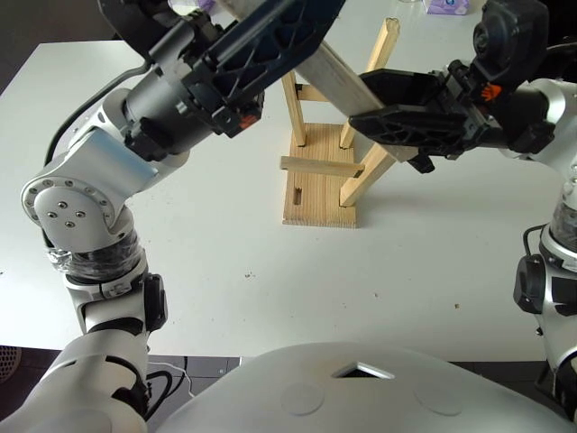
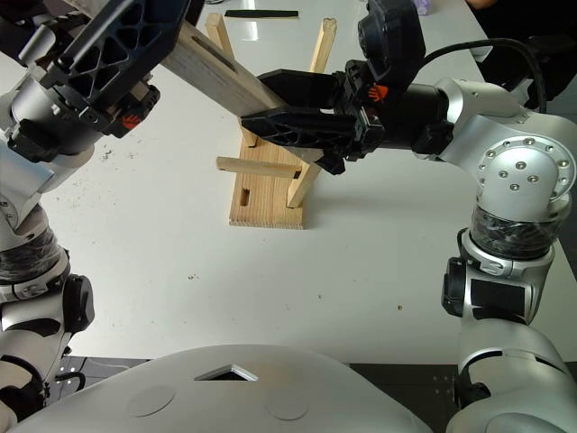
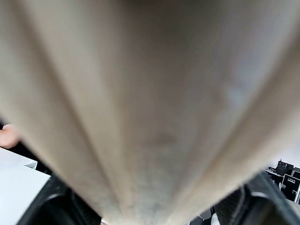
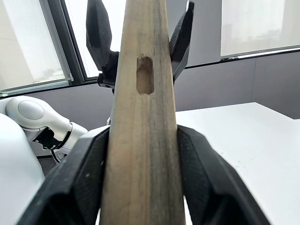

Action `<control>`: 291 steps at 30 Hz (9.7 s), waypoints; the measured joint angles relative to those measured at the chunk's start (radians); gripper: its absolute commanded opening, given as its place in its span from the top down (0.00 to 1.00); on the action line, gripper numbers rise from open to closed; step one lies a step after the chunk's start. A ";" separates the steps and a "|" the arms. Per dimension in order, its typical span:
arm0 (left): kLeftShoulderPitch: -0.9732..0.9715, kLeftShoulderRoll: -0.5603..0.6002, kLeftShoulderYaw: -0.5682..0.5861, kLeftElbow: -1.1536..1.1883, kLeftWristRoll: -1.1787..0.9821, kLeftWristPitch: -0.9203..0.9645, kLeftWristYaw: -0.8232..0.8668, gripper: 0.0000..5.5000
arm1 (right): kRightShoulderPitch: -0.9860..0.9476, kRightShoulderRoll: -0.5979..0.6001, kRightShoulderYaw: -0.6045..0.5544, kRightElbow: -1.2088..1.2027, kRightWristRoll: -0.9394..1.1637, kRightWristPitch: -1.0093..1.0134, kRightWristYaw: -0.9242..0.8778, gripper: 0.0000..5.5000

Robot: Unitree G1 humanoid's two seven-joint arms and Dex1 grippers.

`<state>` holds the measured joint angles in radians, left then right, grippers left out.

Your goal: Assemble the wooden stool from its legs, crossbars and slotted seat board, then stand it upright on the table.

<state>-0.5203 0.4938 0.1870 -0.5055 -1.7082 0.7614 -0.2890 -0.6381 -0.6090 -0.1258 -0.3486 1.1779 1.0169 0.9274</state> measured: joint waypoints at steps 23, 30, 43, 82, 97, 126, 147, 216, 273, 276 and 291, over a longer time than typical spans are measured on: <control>0.032 0.033 0.050 0.018 0.131 -0.057 -0.119 0.63 | 0.032 0.008 0.000 0.030 -0.083 -0.138 0.018 0.31; 0.067 0.215 0.199 0.109 0.367 -0.102 -0.290 0.63 | -0.013 0.050 -0.065 0.171 -0.179 -0.243 -0.113 0.31; 0.358 0.284 0.117 0.210 0.844 -0.278 -0.595 0.63 | 0.034 0.093 -0.028 0.236 -0.378 -0.386 -0.163 0.31; 0.472 0.102 -0.131 0.229 1.062 -0.570 -0.751 0.63 | 0.055 0.137 0.045 0.391 -0.594 -0.514 -0.067 0.31; 0.455 0.124 -0.188 0.224 1.140 -0.689 -0.724 0.63 | 0.070 0.131 0.048 0.431 -0.660 -0.583 -0.039 0.31; 0.467 0.095 -0.196 0.267 1.235 -0.800 -0.651 0.63 | 0.054 0.136 0.087 0.511 -0.708 -0.616 0.010 0.31; 0.586 0.138 -0.246 0.061 1.122 -0.723 -0.647 0.63 | 0.076 0.133 0.072 0.480 -0.709 -0.617 -0.013 0.31; 0.451 0.130 -0.191 0.257 1.073 -0.635 -0.705 0.63 | -0.014 0.152 0.044 0.426 -0.698 -0.578 -0.029 0.31; 0.507 0.092 -0.180 0.041 1.151 -0.409 -0.448 0.63 | 0.255 0.120 0.690 -0.112 -1.143 -0.600 -0.448 1.00; 0.530 0.081 -0.166 0.065 1.146 -0.453 -0.473 0.63 | 0.269 0.166 0.641 -0.117 -1.107 -0.547 -0.439 1.00; 0.438 0.136 -0.211 0.124 1.163 -0.446 -0.545 0.63 | 0.343 0.216 0.623 -0.157 -1.170 -0.539 -0.455 1.00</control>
<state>-0.0819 0.6295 -0.0235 -0.3817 -0.5451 0.3158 -0.8341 -0.2954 -0.3934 0.4976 -0.5061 0.0082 0.4780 0.4721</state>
